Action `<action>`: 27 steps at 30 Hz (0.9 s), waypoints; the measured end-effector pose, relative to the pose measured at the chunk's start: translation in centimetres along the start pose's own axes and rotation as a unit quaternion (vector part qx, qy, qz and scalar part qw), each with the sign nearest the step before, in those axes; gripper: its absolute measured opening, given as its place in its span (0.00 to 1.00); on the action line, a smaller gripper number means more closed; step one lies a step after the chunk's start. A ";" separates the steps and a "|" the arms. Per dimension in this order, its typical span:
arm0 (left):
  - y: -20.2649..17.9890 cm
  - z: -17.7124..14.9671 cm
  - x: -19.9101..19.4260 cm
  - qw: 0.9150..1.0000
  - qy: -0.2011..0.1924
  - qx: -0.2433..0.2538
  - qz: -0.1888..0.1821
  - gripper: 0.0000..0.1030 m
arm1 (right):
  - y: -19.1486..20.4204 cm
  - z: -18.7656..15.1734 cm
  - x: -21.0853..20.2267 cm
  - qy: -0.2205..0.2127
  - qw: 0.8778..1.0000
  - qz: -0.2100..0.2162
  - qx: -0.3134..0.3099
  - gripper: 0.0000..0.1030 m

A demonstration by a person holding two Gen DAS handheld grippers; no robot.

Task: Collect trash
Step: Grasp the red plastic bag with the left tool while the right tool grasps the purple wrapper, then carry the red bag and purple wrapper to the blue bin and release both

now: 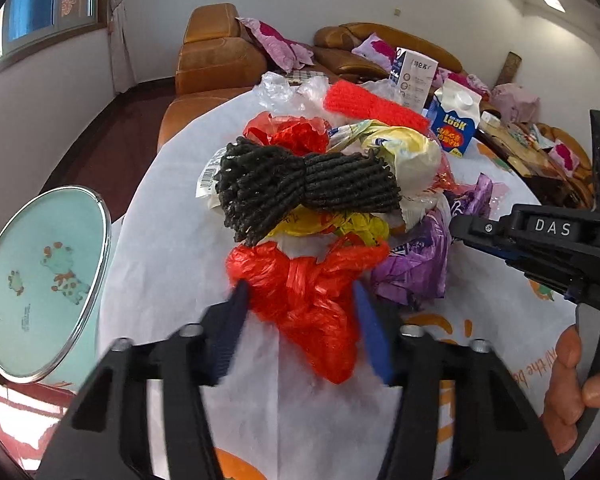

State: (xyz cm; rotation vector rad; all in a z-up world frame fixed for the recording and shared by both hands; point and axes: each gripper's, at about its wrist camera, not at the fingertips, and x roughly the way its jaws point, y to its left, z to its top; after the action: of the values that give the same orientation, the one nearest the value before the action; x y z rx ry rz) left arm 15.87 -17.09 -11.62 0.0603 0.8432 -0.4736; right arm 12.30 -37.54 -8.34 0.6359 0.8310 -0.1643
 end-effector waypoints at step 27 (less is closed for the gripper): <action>13.0 -1.2 -14.1 0.983 -0.132 -0.068 0.111 0.24 | 15.9 -4.4 -7.8 -0.114 0.971 0.058 -0.203 0.08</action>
State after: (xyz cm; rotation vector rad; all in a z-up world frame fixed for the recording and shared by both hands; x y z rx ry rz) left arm 12.57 0.18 -3.82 -0.0334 0.5981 -0.2065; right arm 10.22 -22.98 2.49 0.2707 0.5800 0.0401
